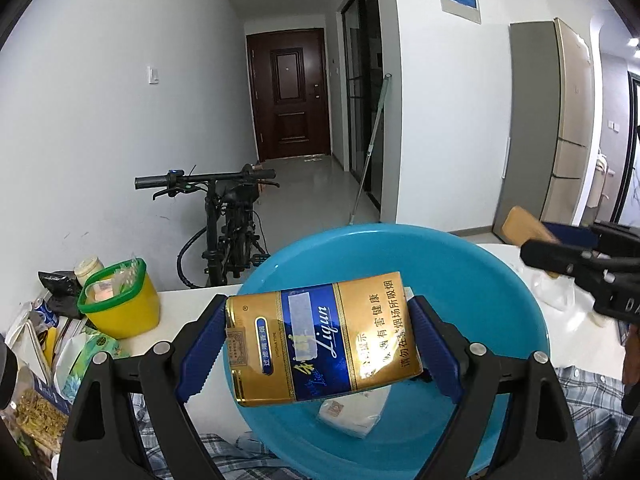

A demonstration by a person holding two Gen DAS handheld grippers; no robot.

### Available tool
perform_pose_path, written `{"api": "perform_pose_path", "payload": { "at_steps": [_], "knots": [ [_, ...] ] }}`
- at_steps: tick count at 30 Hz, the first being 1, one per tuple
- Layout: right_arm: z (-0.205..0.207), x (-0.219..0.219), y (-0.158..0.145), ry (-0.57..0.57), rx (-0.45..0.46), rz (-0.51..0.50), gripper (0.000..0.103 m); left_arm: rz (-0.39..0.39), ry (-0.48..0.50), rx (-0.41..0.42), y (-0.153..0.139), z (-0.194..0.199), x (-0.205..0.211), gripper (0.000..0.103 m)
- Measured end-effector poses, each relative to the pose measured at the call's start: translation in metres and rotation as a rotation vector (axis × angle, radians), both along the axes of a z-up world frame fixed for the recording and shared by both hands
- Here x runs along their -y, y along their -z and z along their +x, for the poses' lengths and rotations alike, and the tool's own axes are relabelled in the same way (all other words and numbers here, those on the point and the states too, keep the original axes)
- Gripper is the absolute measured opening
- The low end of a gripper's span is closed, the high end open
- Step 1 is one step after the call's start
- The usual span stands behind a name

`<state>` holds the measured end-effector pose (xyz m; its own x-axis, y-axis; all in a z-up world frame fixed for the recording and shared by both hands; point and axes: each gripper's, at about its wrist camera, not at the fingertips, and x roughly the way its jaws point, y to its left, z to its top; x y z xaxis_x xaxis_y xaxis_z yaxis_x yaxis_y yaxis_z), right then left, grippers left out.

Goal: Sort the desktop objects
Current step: 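Open the left tool to drop the Liqun tin into the basin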

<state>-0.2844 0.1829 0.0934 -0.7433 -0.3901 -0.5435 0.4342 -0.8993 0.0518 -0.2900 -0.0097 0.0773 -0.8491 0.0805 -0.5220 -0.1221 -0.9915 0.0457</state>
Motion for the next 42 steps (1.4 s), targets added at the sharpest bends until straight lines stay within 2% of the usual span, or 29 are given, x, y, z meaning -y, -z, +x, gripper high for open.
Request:
{"api": "perform_pose_path", "payload": {
  "at_steps": [5,8,12,38,40,42],
  "knots": [
    [0.0,0.008,0.003,-0.007,-0.003,0.016,0.042,-0.003,0.021,0.029,0.004,-0.002,-0.002,0.09],
    [0.001,0.008,0.002,-0.005,-0.005,0.019,0.042,0.021,0.047,0.052,0.007,-0.004,-0.004,0.09],
    [0.001,0.008,0.002,-0.004,-0.005,0.019,0.042,-0.002,0.033,0.048,0.009,-0.004,-0.007,0.09],
    [0.009,0.014,-0.007,0.021,-0.055,0.051,0.042,0.025,0.029,0.016,-0.003,0.005,-0.009,0.09],
    [0.011,0.015,-0.008,0.016,-0.058,0.056,0.042,0.041,0.032,0.018,-0.003,0.005,-0.007,0.093],
    [0.011,0.014,-0.008,0.018,-0.057,0.052,0.042,0.053,0.026,0.022,-0.004,0.005,-0.005,0.103]
  ]
}}
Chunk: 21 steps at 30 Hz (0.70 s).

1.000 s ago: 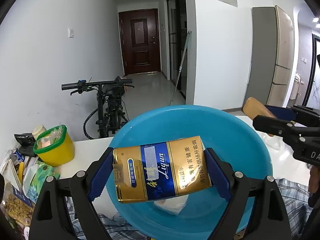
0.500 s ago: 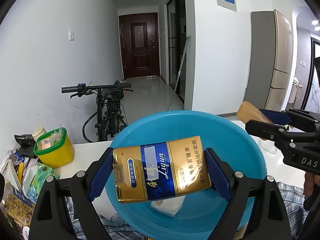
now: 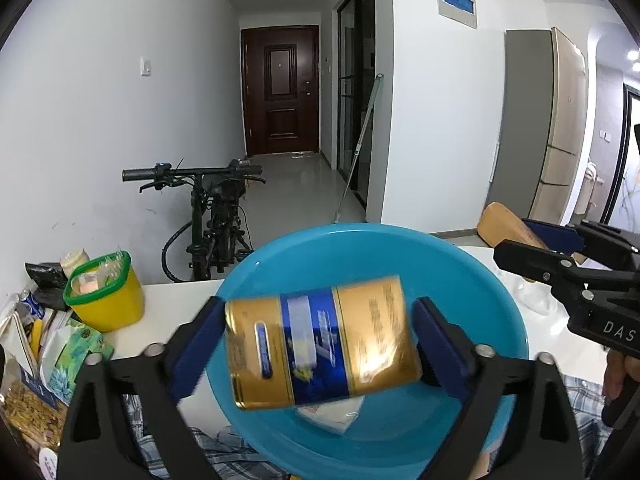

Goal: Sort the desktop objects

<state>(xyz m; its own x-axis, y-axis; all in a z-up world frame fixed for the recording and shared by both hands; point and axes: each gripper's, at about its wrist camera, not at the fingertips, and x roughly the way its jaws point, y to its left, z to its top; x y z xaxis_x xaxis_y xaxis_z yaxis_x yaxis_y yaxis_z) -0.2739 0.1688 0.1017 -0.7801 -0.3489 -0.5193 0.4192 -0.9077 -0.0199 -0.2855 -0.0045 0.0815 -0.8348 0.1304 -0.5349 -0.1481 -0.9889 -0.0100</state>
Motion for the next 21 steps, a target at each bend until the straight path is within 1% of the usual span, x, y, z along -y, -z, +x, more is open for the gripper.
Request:
{"api": "perform_pose_path", "payload": {
  "at_steps": [4,8,21],
  "knots": [
    [-0.0021,0.0009,0.0015,0.002,0.006,0.009,0.042,-0.022,-0.03,-0.016,-0.0028,0.0014,0.0002,0.103],
    [-0.0017,0.002,0.0023,-0.001,0.01,0.014,0.042,-0.007,-0.024,-0.009,-0.0035,0.001,0.002,0.103],
    [-0.0029,0.003,0.0051,-0.006,0.018,0.02,0.042,-0.03,-0.021,-0.003,-0.0048,0.0024,0.0015,0.103]
  ]
}}
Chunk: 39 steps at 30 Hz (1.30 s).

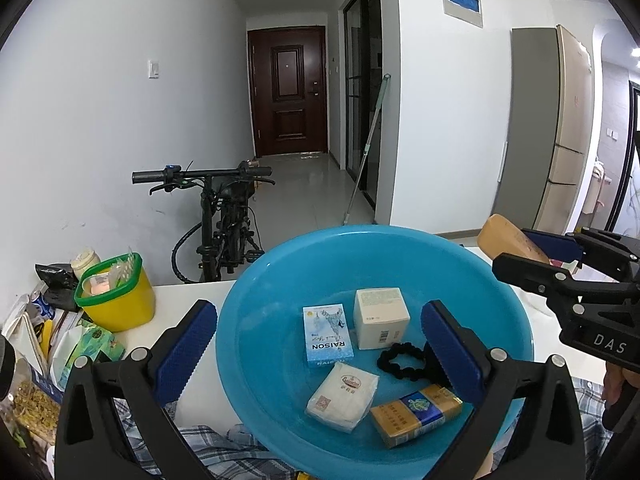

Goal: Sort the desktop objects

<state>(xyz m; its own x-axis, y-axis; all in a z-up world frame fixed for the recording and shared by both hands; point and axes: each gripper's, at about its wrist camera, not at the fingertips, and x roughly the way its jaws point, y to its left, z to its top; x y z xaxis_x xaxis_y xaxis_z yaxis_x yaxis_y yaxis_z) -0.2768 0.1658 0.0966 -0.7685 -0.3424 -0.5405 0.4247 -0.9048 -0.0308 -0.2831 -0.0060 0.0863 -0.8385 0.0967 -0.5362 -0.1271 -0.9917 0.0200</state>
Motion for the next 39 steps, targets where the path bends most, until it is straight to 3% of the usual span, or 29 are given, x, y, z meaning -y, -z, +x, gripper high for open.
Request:
{"api": "perform_pose_path", "payload": {
  "at_steps": [30,39],
  "knots": [
    [-0.001,0.009,0.006,-0.005,0.014,0.032,0.042,-0.014,0.025,0.011,0.005,0.0,-0.011,0.103],
    [-0.001,-0.001,0.002,0.002,0.011,0.009,0.042,-0.051,0.028,0.029,0.011,-0.001,-0.019,0.103]
  ]
}}
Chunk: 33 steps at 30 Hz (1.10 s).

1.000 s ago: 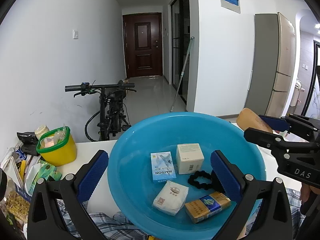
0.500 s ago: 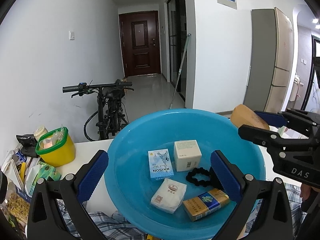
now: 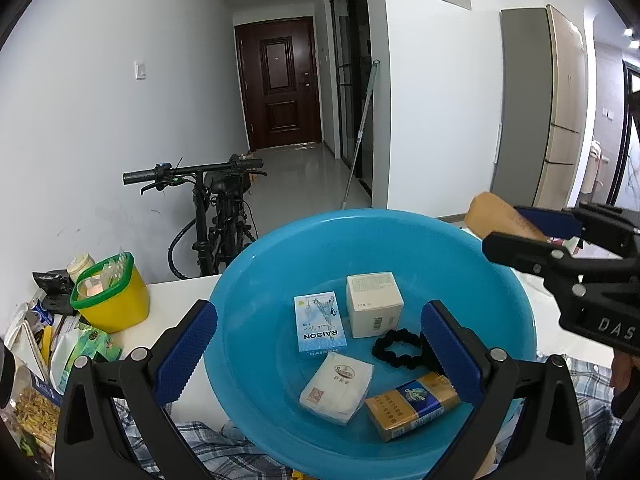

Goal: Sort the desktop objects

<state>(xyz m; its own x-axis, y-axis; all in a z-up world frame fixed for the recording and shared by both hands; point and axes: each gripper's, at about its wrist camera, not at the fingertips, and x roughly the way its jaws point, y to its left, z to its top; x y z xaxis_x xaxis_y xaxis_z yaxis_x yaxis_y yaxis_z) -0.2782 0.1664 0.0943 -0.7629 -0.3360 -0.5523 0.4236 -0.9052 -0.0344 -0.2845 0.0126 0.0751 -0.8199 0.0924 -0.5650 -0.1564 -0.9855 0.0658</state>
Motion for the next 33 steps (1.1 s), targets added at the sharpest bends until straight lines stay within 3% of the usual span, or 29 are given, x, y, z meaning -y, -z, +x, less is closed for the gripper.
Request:
{"api": "perform_pose_path", "payload": {
  "at_steps": [25,26,27,29,33],
  "knots": [
    [-0.0018,-0.0088,-0.0003,0.021,0.001,-0.004,0.042,0.023,-0.002,0.003,-0.0018,-0.0008,0.0034,0.103],
    [-0.0014,-0.0088,-0.001,0.026,-0.005,-0.006,0.045,0.026,-0.002,0.0,-0.0024,-0.0003,0.0035,0.103],
    [-0.001,-0.0091,-0.0016,0.03,-0.009,-0.011,0.067,0.028,0.001,-0.001,-0.0027,0.0004,0.0038,0.103],
    [0.0011,-0.009,-0.0032,0.045,-0.028,0.0,0.102,0.029,0.0,-0.004,-0.0035,0.0009,0.0043,0.103],
    [0.0027,-0.0038,-0.0043,0.05,-0.027,0.045,0.103,0.034,-0.001,-0.006,-0.0048,0.0011,0.005,0.103]
  ]
}}
